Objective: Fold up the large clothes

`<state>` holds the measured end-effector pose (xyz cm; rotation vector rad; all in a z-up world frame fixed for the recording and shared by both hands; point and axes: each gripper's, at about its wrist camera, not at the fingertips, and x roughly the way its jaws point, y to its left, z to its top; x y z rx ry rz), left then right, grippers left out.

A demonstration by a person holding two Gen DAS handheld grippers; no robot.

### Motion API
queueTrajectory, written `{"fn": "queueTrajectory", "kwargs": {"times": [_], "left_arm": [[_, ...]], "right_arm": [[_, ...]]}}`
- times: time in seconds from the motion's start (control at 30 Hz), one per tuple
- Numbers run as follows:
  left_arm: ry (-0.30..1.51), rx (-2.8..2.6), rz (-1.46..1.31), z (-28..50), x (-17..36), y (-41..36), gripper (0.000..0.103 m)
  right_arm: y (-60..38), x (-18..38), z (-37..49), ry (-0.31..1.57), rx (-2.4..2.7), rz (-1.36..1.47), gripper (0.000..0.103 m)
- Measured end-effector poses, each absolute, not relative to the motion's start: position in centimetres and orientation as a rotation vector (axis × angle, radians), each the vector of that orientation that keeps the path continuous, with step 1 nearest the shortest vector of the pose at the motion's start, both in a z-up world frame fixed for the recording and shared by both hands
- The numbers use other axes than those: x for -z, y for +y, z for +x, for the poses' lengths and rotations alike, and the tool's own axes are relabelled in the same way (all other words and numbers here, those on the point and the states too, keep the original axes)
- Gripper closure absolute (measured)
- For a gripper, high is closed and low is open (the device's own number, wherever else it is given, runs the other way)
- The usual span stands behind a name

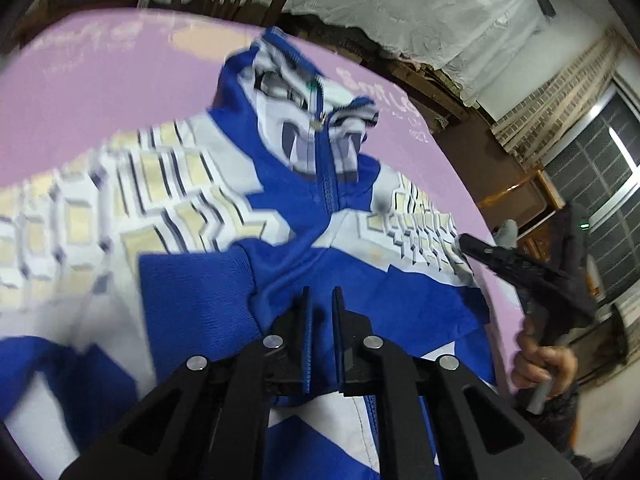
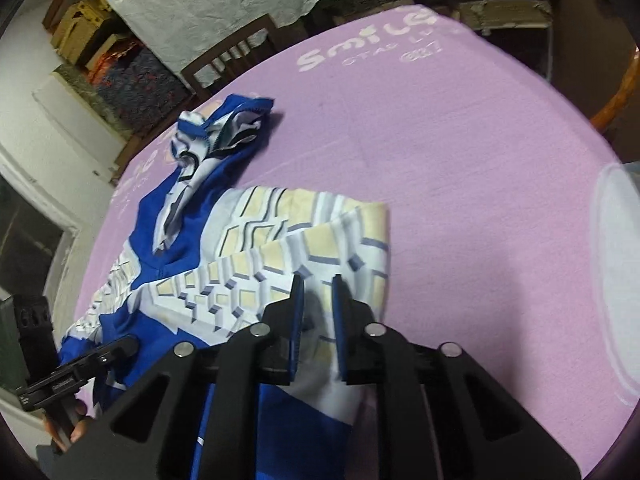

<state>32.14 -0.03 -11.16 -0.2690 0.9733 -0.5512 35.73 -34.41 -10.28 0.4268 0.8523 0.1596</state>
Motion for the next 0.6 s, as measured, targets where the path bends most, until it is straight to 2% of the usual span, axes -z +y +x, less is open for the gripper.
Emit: {"fn": "queueTrajectory", "kwargs": {"times": [0.1,0.2,0.27,0.4,0.5,0.6], "left_arm": [[0.931,0.527,-0.251,31.7,10.2,0.3,0.092],[0.949,0.498,-0.264,32.2,10.8,0.8,0.092],[0.973,0.496,-0.263,32.6,11.5,0.6,0.092],[0.98,0.482,-0.216,32.7,12.2,-0.2,0.092],[0.986,0.493,-0.252,33.0,12.5,0.4,0.094],[0.995,0.5,-0.289,33.3,12.8,1.0,0.097]], "right_arm": [[-33.7,8.5,33.8,0.801,-0.217,0.422,0.084],[-31.8,7.2,31.4,0.757,-0.268,0.356,0.076],[-30.3,7.1,30.3,0.755,-0.29,0.311,0.074],[-28.0,8.1,30.3,0.814,-0.331,0.268,0.074],[-27.4,10.5,31.2,0.926,-0.336,0.274,0.072],[-27.6,10.7,31.4,0.913,-0.343,0.28,0.069]]}}
